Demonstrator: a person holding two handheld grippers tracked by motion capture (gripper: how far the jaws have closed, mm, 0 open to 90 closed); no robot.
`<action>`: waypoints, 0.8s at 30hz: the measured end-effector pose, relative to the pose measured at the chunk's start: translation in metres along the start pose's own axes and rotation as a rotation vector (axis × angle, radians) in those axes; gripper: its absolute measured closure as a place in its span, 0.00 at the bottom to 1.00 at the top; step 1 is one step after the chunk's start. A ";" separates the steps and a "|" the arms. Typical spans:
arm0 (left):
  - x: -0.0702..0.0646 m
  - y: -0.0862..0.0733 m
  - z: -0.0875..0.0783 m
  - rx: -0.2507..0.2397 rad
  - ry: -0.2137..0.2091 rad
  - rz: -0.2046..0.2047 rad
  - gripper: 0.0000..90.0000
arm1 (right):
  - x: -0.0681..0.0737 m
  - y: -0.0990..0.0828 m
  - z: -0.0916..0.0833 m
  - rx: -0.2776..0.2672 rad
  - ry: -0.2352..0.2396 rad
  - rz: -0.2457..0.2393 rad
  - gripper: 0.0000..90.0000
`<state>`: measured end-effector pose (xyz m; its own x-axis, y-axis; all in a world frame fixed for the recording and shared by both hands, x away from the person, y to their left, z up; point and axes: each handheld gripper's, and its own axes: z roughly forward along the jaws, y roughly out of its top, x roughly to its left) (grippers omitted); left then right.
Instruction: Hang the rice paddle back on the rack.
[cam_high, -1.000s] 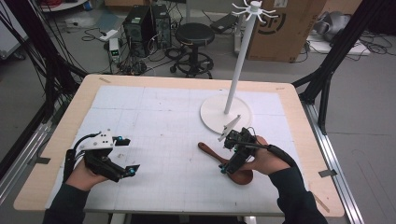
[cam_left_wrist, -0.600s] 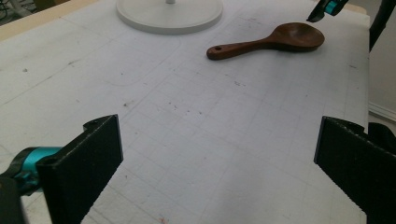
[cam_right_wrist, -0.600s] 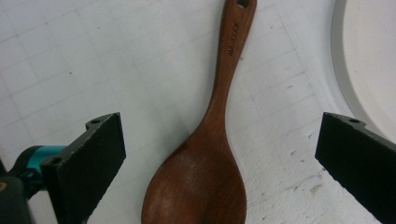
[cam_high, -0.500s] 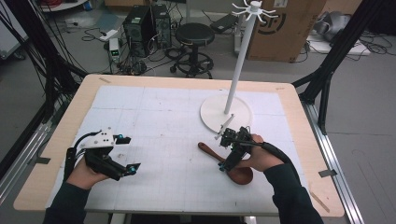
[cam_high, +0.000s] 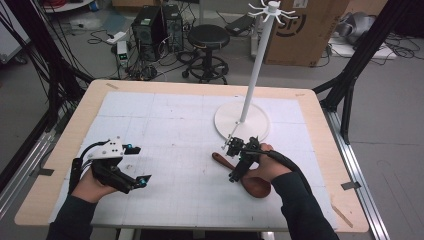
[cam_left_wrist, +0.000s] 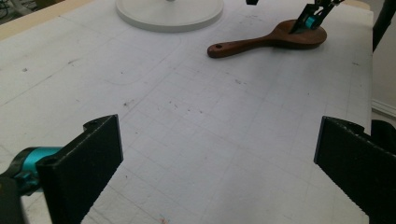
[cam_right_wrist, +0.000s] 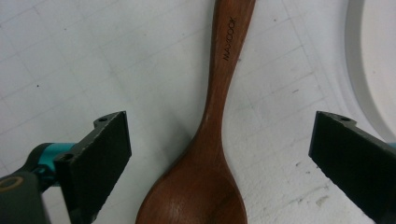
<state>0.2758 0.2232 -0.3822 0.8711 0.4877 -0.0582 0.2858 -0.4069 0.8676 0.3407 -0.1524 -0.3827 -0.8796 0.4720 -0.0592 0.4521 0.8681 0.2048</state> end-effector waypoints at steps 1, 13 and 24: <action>0.000 0.000 0.000 -0.002 0.000 0.000 0.02 | -0.001 0.001 0.001 0.010 0.002 -0.006 0.06; 0.000 0.000 0.000 -0.001 0.000 -0.002 0.02 | -0.004 0.013 0.012 0.073 0.014 0.033 0.19; 0.000 0.000 -0.002 -0.008 0.000 -0.004 0.02 | -0.005 0.021 0.017 0.101 0.015 0.061 0.38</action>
<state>0.2753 0.2247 -0.3814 0.8699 0.4893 -0.0616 0.2862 -0.3990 0.8712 0.3571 -0.1339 -0.3945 -0.8517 0.5229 -0.0346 0.5169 0.8492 0.1081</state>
